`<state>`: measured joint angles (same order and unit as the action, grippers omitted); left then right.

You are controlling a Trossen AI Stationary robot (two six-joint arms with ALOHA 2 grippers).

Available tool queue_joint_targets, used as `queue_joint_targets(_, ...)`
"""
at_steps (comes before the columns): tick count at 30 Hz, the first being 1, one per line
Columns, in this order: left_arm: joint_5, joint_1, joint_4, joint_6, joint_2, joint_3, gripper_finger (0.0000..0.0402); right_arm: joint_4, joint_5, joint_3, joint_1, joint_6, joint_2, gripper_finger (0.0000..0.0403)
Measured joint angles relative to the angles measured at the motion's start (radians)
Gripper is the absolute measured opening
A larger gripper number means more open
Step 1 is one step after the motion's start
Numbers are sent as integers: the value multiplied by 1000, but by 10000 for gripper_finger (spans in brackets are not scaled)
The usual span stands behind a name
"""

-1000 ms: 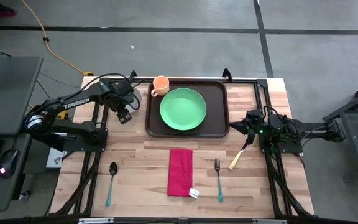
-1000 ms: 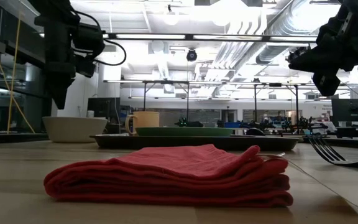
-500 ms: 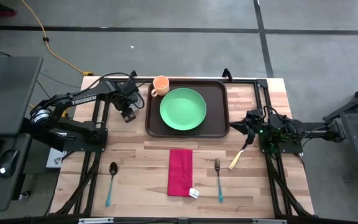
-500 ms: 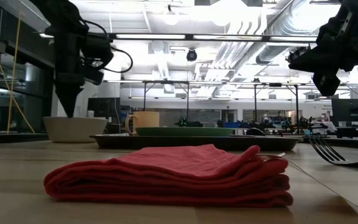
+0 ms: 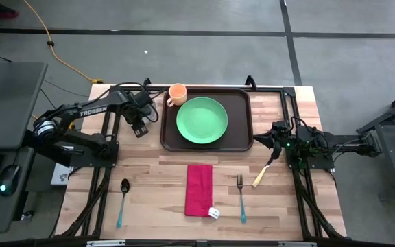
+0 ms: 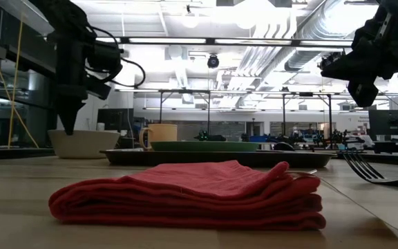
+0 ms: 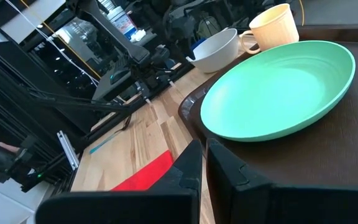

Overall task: Set up tray
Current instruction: Put the gray bowl on top of the green plate to the bottom of the yellow mug

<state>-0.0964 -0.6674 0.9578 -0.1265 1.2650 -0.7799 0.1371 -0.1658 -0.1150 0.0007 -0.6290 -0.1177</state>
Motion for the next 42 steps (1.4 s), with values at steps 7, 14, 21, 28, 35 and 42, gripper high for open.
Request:
queue_joint_targets(7,-21,0,-9,7,9,-2,195,0,0,0,0,-3,0,0)
queue_joint_targets(14,-31,0,-18,1,9,-2,176,0,0,0,0,-3,0,0)
queue_joint_targets(21,-33,0,-21,0,9,-2,139,0,0,0,0,-3,0,0)
queue_joint_targets(28,-37,0,-22,0,9,-2,88,0,0,0,0,-3,0,0)
queue_joint_targets(35,-42,0,-23,0,9,-3,13,0,0,0,0,-3,0,0)
queue_joint_targets(42,-40,0,-21,0,9,-3,31,0,0,0,0,-3,0,0)
